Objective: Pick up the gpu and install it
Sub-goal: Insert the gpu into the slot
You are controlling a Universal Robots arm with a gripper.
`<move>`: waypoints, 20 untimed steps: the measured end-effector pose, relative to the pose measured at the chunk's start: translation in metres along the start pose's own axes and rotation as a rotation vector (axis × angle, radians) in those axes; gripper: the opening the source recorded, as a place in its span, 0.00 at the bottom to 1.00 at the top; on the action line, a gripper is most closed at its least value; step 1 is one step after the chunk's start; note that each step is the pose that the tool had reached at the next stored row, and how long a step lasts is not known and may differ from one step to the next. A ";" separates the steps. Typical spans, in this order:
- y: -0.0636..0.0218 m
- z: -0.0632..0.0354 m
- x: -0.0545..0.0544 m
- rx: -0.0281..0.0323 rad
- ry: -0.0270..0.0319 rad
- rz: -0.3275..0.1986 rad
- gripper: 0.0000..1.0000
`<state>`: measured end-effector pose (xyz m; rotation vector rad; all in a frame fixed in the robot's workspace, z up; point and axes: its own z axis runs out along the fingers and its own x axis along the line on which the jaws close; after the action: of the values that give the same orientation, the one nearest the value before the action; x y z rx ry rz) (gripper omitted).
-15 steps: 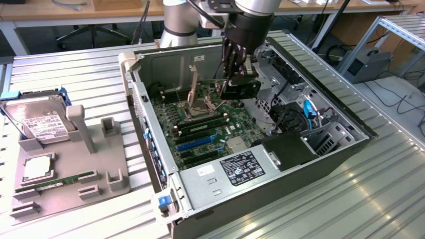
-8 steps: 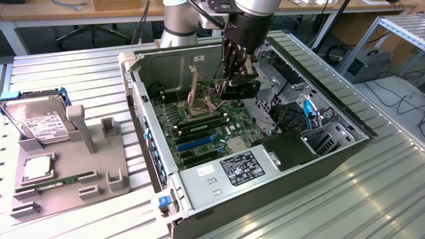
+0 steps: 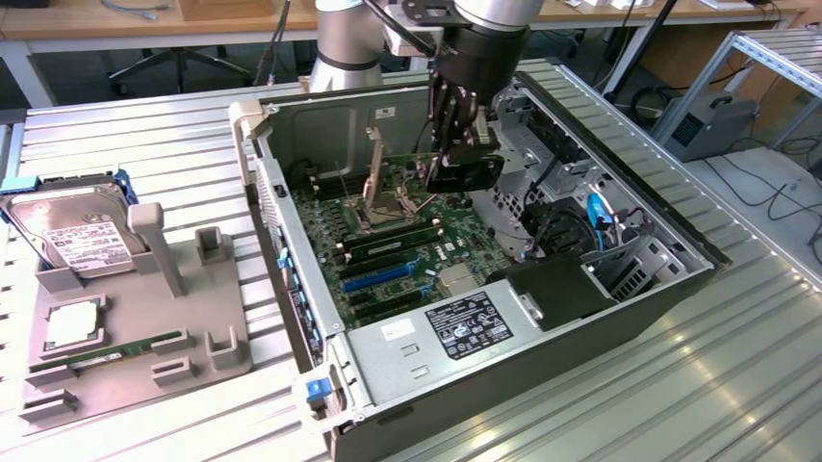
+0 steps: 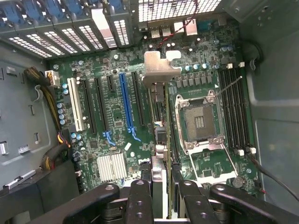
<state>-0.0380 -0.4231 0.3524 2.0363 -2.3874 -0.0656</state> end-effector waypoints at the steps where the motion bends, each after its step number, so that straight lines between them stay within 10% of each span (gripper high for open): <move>1: 0.0000 0.0000 0.000 0.0000 0.0000 -0.001 0.27; 20: 0.0000 0.0000 0.000 -0.0003 0.0007 -0.015 0.27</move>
<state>-0.0380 -0.4231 0.3523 2.0535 -2.3721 -0.0653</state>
